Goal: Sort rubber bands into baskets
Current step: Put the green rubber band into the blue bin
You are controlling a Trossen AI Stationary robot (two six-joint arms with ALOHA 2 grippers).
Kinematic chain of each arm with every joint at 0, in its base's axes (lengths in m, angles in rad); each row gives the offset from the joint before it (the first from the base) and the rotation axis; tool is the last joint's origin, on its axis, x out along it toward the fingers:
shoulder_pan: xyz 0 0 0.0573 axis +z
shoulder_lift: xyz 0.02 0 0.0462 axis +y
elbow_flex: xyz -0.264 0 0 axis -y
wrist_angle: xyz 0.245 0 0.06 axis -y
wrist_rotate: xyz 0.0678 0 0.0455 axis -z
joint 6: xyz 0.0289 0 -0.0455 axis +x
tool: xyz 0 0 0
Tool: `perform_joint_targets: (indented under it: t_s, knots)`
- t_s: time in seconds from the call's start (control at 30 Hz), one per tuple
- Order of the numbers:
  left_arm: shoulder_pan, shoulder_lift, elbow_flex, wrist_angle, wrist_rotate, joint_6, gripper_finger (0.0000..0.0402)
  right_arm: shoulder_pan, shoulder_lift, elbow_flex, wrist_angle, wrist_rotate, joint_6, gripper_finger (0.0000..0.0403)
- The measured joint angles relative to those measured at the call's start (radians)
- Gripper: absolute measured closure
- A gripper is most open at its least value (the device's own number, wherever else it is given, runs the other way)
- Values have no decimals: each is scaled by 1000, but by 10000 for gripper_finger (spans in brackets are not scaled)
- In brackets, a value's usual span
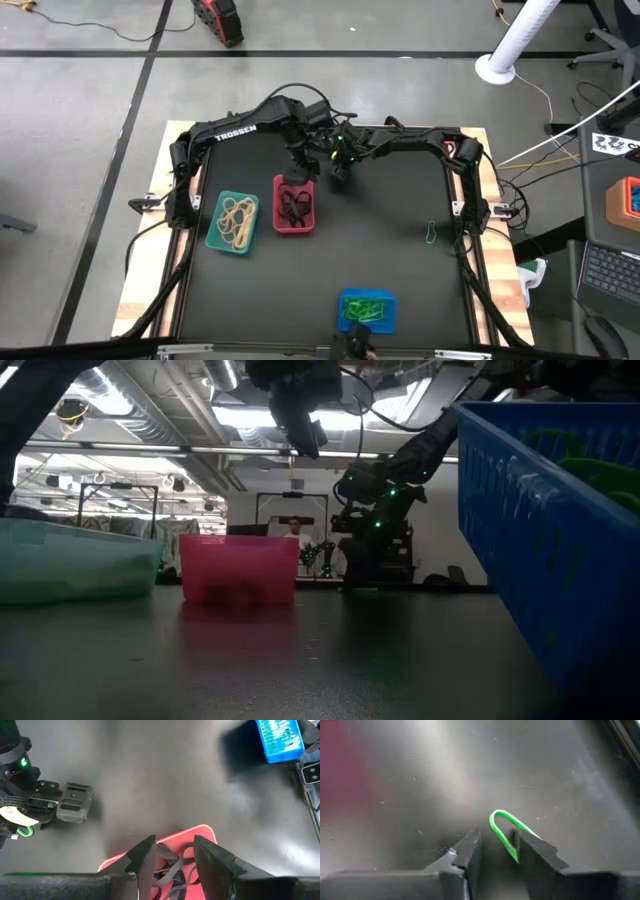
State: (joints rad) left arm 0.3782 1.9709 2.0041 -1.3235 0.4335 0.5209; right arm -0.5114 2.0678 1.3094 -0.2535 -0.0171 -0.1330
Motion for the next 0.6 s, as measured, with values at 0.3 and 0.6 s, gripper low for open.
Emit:
perform_joint_targets:
  t_s: [0.3, 0.6]
  knots:
    - [0, 0, 0, 0, 0, -43, 273, 1, 1, -2, 1, -9, -3, 394]
    - [-1, 1, 0, -1, 0, -54, 273, 1, -23, -6, -13, -1, -3, 396]
